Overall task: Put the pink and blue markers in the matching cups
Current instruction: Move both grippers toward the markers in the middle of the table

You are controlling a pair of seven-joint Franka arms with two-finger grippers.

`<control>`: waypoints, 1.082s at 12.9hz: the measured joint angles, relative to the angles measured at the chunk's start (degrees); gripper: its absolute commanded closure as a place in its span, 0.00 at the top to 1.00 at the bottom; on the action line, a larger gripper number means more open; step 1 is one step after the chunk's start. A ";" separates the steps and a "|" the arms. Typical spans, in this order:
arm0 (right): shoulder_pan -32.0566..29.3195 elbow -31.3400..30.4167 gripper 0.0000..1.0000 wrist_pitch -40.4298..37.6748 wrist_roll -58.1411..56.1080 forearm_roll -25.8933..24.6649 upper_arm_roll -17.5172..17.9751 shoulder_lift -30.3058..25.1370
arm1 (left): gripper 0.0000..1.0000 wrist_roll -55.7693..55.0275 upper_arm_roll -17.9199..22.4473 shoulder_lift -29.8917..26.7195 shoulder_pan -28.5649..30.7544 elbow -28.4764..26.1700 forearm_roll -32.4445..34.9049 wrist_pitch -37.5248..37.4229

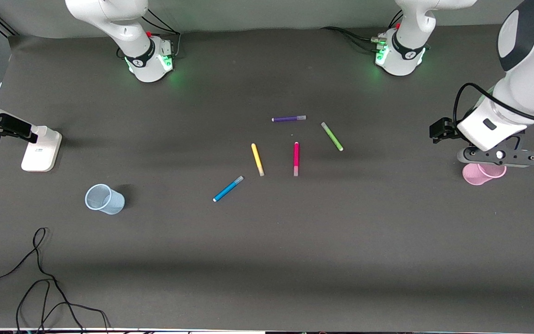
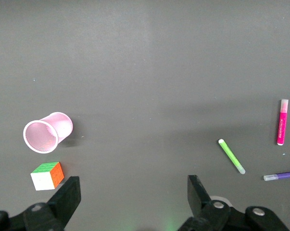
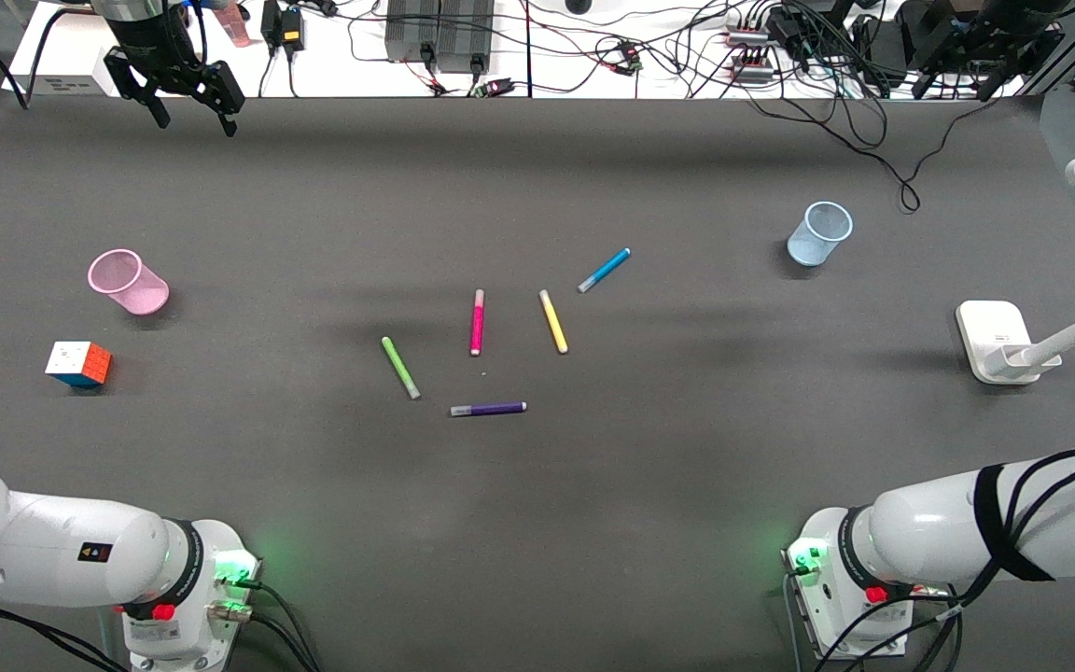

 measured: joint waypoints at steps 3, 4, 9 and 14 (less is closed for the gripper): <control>0.00 0.00 1.00 0.00 0.00 0.00 0.00 0.00 | 0.99 0.02 0.16 0.00 -0.03 0.00 -0.02 0.00; 0.00 0.00 1.00 0.03 0.00 0.00 0.00 0.00 | 0.99 0.05 0.24 0.00 -0.03 0.00 -0.04 0.00; 0.76 -0.20 1.00 0.45 0.00 0.07 0.51 0.11 | 0.99 0.16 0.25 0.00 -0.33 -0.04 -0.08 0.02; 9.18 -0.29 1.00 3.72 10.20 0.20 0.71 3.03 | 0.99 0.16 0.45 0.00 -0.32 -0.40 -2.13 0.02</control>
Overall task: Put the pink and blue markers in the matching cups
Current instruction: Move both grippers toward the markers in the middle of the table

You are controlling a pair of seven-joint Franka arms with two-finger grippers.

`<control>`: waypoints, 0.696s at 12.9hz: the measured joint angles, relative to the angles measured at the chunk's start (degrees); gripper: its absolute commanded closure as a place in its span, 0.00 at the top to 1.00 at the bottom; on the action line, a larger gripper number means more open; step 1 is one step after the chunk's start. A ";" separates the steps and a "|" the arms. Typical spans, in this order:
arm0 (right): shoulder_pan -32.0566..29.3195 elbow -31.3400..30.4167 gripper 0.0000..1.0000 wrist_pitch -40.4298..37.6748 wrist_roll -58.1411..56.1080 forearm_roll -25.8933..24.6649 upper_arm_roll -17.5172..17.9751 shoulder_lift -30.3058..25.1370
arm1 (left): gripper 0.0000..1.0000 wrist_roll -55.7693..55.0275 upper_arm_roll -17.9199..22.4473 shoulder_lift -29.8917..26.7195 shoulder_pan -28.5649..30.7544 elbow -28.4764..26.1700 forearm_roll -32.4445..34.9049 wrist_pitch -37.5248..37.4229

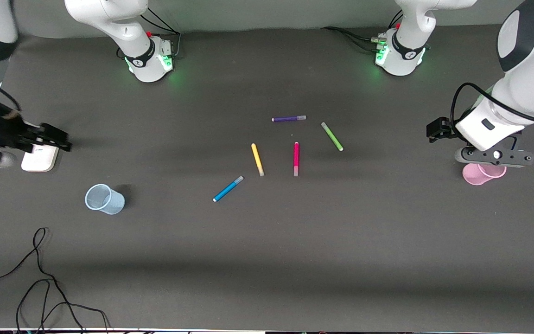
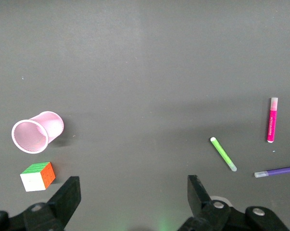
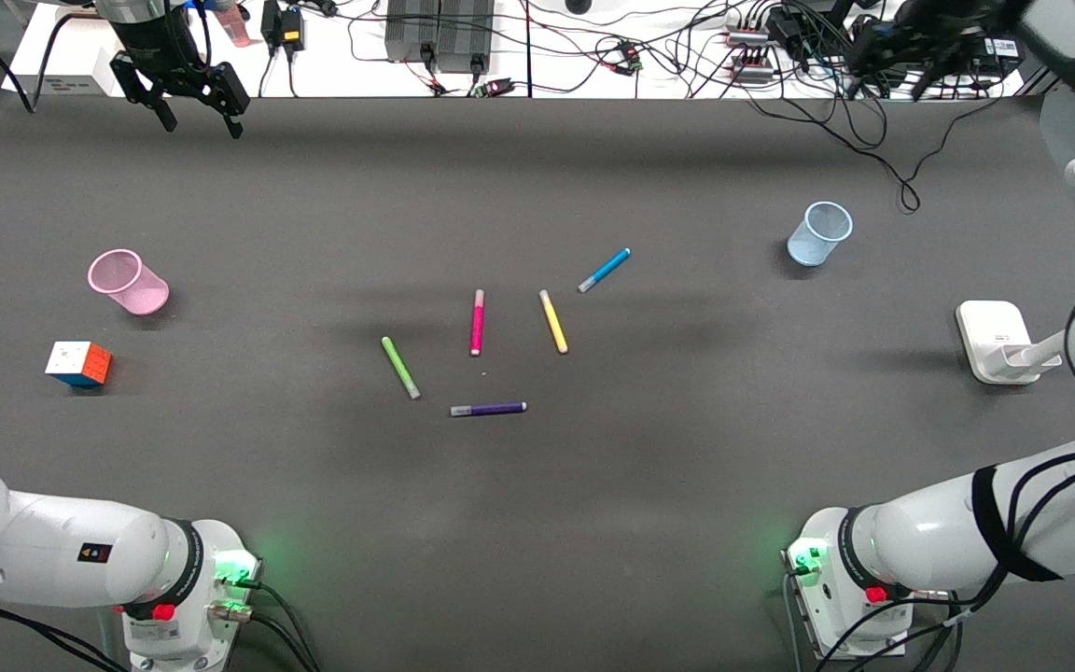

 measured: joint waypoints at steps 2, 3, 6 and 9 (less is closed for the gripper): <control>3.33 0.15 1.00 1.42 5.25 0.97 0.06 1.61 | 0.99 0.00 0.03 0.00 0.00 -0.16 -0.11 0.00; 4.89 0.46 1.00 2.15 8.54 1.92 0.09 2.51 | 0.99 0.00 0.03 0.00 0.00 -0.20 -0.13 0.00; 9.93 2.80 1.00 4.66 19.70 3.11 0.22 6.29 | 0.97 0.00 0.04 -0.01 -0.01 -0.77 -1.31 0.07; 16.46 4.35 1.00 8.05 33.73 3.21 0.33 9.76 | 0.97 0.00 0.04 -0.02 -0.03 -3.76 -2.98 3.59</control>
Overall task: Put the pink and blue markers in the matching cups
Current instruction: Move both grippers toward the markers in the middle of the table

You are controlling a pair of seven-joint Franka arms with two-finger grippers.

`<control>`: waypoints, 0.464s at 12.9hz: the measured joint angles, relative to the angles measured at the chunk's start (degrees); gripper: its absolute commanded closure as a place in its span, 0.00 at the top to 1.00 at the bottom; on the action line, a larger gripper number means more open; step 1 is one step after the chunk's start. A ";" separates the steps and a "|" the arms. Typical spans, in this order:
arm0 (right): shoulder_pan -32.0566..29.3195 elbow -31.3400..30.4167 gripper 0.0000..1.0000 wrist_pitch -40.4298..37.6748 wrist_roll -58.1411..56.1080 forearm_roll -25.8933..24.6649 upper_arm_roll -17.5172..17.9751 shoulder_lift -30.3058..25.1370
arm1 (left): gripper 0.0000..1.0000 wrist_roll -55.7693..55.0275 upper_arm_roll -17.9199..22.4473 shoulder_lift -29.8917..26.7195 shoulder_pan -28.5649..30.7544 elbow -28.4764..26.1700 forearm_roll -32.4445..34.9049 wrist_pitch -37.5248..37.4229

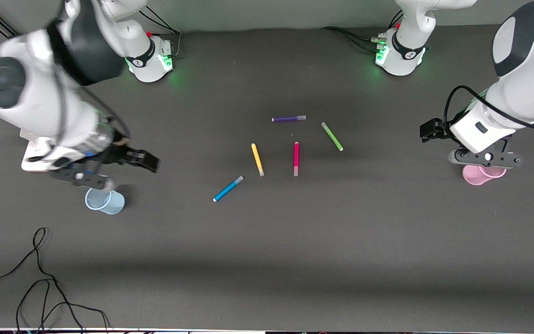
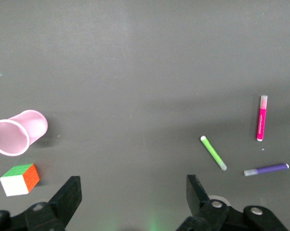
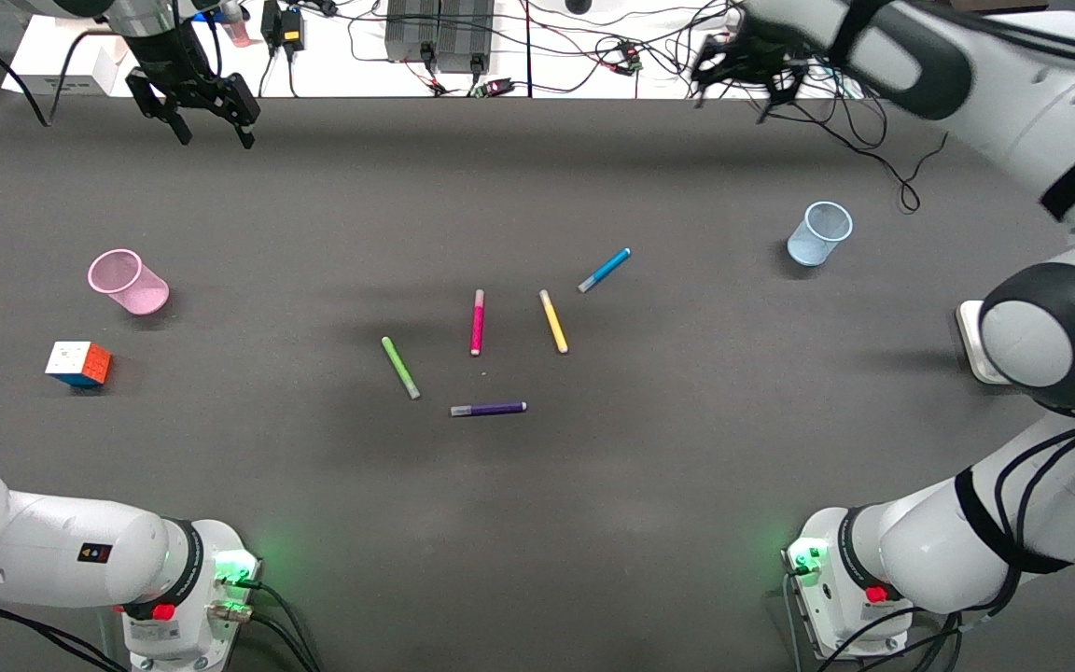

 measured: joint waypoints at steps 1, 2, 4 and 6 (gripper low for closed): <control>1.96 0.26 1.00 1.35 5.13 0.00 0.02 1.02 | 0.97 0.00 -0.02 0.00 -0.09 -1.69 -0.76 2.30; 3.76 0.36 1.00 2.85 10.05 0.04 0.05 2.02 | 0.97 0.00 -0.08 0.02 -0.24 -3.49 -2.29 4.85; 6.98 0.48 1.00 5.36 20.19 0.83 0.06 4.20 | 0.96 -0.02 -0.41 0.03 -0.88 -7.66 -4.84 11.68; 9.11 1.59 1.00 6.92 30.12 2.75 0.08 6.67 | 0.96 -2.07 -0.83 0.12 -3.03 -12.29 -5.72 18.85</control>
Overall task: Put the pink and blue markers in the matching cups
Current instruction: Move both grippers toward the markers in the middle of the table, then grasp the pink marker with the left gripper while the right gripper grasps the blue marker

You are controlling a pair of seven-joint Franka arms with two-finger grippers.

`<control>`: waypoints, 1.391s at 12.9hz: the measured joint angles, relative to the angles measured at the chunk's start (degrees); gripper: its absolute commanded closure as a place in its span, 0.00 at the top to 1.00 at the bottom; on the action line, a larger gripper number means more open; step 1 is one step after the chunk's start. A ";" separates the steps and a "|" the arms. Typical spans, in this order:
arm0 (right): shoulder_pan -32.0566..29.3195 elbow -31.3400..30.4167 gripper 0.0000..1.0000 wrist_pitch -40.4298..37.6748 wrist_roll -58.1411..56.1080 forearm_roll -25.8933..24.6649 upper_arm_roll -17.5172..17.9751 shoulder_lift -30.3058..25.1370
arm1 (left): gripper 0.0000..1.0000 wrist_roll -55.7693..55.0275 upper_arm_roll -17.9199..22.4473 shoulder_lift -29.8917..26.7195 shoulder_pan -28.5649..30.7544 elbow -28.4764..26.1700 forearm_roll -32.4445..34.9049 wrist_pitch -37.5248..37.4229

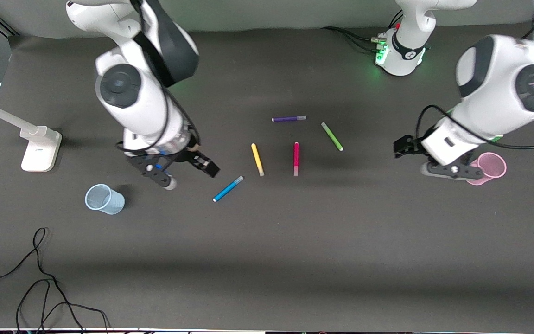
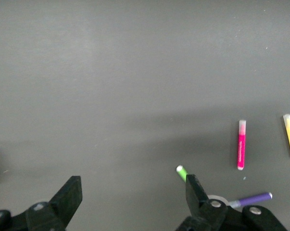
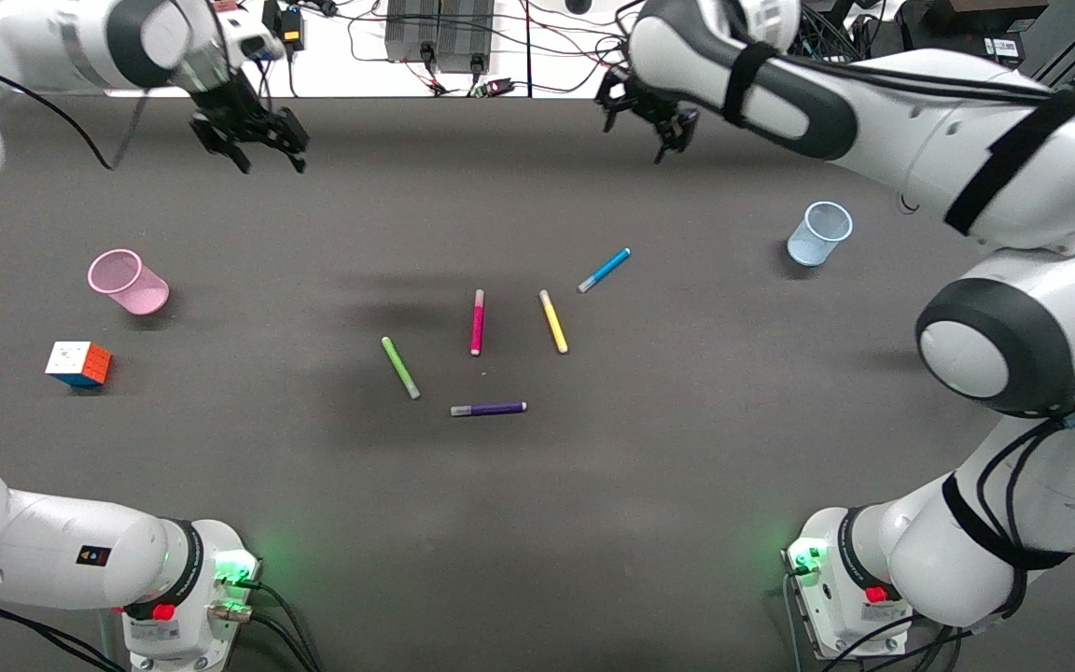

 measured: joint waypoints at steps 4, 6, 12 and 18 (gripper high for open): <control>2.57 1.58 1.00 0.07 9.25 0.97 0.00 3.33 | 0.93 -7.76 -0.34 1.84 -6.44 -6.76 -0.12 11.74; 3.01 0.71 1.00 -0.27 10.58 1.05 0.00 3.79 | 0.93 -12.65 -0.34 4.70 -9.21 -8.49 -0.14 16.50; 2.99 -8.63 1.00 8.12 10.84 1.13 -0.17 4.68 | 0.93 -25.90 -0.48 17.64 -18.88 -8.59 -0.07 27.46; 3.02 -11.69 1.00 18.13 10.94 1.21 -0.20 11.53 | 0.93 -32.58 -0.45 24.85 -24.13 -5.21 -0.05 32.04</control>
